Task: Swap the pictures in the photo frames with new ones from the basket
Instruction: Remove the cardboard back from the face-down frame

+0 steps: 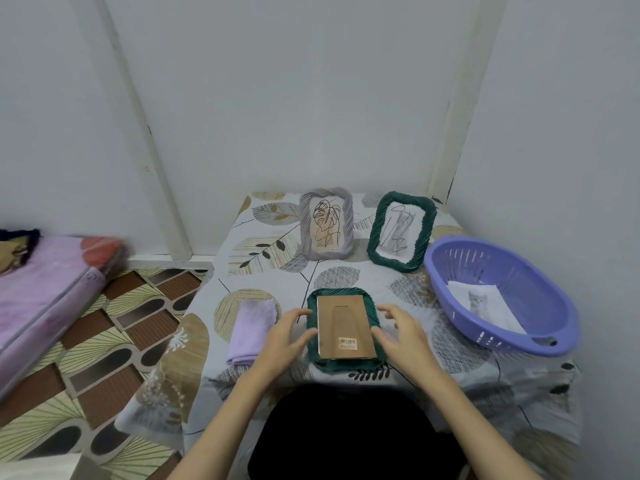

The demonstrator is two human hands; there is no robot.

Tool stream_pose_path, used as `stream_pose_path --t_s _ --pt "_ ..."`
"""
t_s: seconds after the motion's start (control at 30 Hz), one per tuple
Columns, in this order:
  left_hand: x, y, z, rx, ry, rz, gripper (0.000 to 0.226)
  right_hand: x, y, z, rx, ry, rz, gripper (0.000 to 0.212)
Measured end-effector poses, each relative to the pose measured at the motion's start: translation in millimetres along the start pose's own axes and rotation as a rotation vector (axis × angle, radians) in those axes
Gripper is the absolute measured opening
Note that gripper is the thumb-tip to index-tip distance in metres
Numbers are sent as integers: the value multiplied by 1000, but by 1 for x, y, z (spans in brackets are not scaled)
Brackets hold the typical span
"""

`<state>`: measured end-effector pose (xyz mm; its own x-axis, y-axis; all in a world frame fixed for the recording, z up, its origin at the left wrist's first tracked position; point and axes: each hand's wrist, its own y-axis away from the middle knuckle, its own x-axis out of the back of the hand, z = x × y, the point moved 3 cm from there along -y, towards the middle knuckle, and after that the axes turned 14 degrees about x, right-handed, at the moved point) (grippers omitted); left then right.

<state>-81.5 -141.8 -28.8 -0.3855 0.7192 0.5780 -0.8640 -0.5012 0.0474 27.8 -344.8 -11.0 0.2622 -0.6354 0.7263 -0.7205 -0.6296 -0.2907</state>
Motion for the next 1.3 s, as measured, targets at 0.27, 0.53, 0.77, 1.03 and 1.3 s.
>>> stream_pose_path --t_s 0.27,0.53,0.77,1.03,1.3 --pt "-12 -15 -10 22 -279 70 38 -59 -26 -29 -71 298 -207 70" --pt "-16 -18 -12 -52 -373 106 38 -66 -31 -24 -91 261 -159 59" --pt "-19 -19 -17 -25 -397 95 40 -61 -32 -20 -144 111 -122 62" --pt "-20 -22 -20 6 -406 75 35 -56 -32 -22 -151 32 -110 58" --pt "-18 -19 -18 -11 -404 57 42 -45 -33 -23 -144 -105 -56 53"
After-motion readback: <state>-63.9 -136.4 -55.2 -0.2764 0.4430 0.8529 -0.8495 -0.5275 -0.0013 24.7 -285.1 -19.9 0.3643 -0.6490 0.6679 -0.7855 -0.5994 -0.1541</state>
